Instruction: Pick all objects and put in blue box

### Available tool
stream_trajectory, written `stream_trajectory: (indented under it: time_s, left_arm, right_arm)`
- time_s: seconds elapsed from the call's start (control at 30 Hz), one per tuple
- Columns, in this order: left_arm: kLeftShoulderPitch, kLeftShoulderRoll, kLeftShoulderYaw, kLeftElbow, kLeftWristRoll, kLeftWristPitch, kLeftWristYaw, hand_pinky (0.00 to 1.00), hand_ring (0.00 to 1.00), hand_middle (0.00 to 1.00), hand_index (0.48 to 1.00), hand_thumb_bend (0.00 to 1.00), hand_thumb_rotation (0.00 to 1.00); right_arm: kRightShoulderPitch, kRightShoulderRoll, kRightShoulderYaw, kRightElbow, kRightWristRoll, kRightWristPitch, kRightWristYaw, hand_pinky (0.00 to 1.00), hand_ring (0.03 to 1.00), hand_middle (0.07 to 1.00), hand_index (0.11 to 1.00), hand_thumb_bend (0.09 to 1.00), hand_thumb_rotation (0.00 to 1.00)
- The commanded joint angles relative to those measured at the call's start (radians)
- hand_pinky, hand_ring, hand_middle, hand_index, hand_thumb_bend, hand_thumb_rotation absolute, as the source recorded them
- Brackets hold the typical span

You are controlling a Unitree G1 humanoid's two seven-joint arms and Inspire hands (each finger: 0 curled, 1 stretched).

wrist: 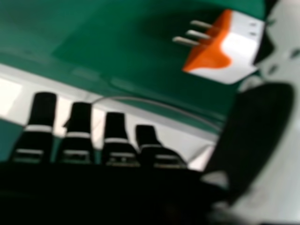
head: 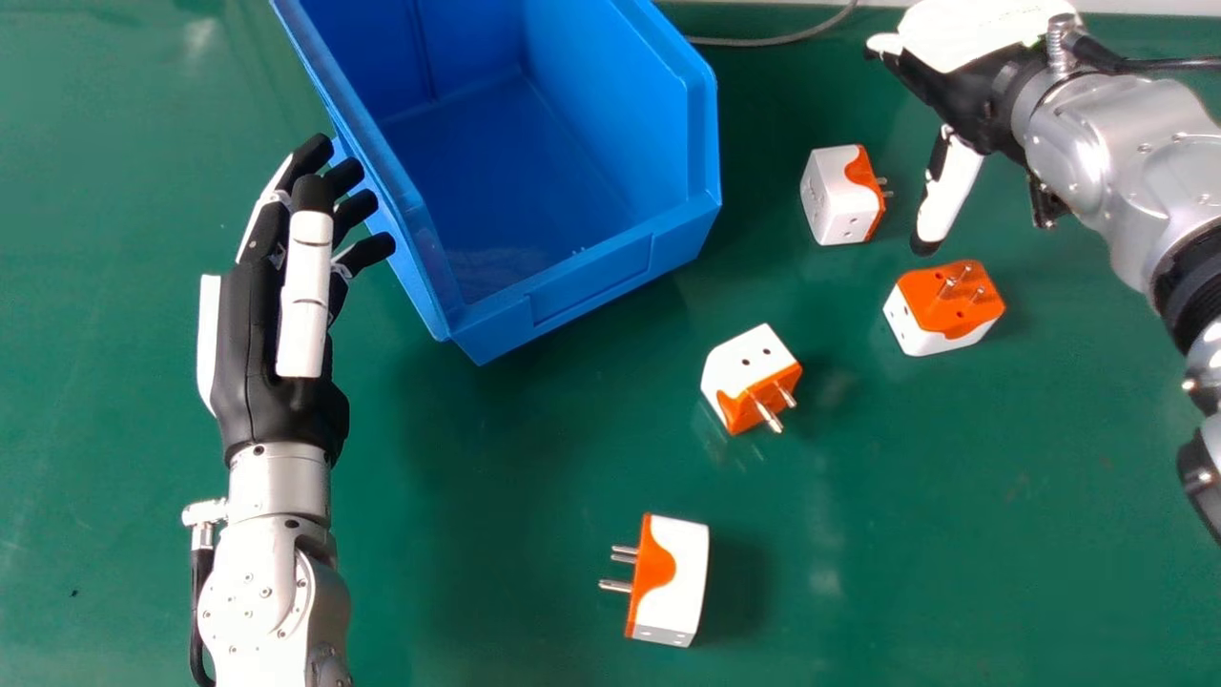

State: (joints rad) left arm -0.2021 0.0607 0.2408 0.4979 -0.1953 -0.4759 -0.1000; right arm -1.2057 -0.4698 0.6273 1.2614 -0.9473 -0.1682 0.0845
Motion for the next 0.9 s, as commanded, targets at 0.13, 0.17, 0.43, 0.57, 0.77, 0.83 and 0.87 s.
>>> stream_trajectory:
  time_s: [0.13,0.17,0.43,0.57,0.77,0.83,0.87]
  left_arm:
    - [-0.007,0.008,-0.001,-0.017,0.0,-0.001,-0.007,0.74,0.82,0.85,0.851,0.67,0.8]
    - [-0.007,0.008,-0.002,-0.017,0.001,-0.003,-0.006,0.74,0.82,0.85,0.85,0.67,0.8]
    - [-0.012,0.006,-0.003,-0.013,0.006,-0.004,0.001,0.74,0.82,0.84,0.848,0.68,0.79]
    - [-0.014,0.005,-0.004,-0.012,0.008,-0.004,0.004,0.74,0.82,0.84,0.847,0.68,0.79]
    - [-0.017,0.004,-0.002,-0.013,-0.003,0.003,-0.002,0.74,0.82,0.84,0.846,0.68,0.79]
    - [-0.018,0.004,-0.002,-0.011,-0.003,0.001,-0.002,0.74,0.82,0.84,0.847,0.68,0.79]
    - [-0.018,0.004,-0.002,-0.011,-0.002,0.001,-0.001,0.74,0.82,0.84,0.847,0.68,0.79]
  right_arm:
    - [-0.046,-0.005,0.028,0.018,-0.001,0.005,-0.042,0.75,0.869,0.922,0.928,0.904,0.32]
    - [-0.043,-0.004,0.033,0.019,-0.003,0.005,-0.047,0.75,0.868,0.923,0.926,0.906,0.32]
    - [0.004,0.03,0.058,0.035,-0.005,0.051,-0.101,0.75,0.864,0.921,0.918,0.902,0.34]
    - [0.03,0.044,0.079,0.041,-0.012,0.078,-0.151,0.74,0.857,0.915,0.913,0.897,0.34]
    - [0.057,0.064,0.081,0.049,0.005,0.11,-0.172,0.72,0.832,0.895,0.893,0.885,0.34]
    - [0.061,0.064,0.081,0.049,0.008,0.111,-0.171,0.71,0.818,0.884,0.88,0.88,0.34]
    - [0.062,0.064,0.083,0.047,0.008,0.111,-0.17,0.71,0.818,0.884,0.88,0.88,0.34]
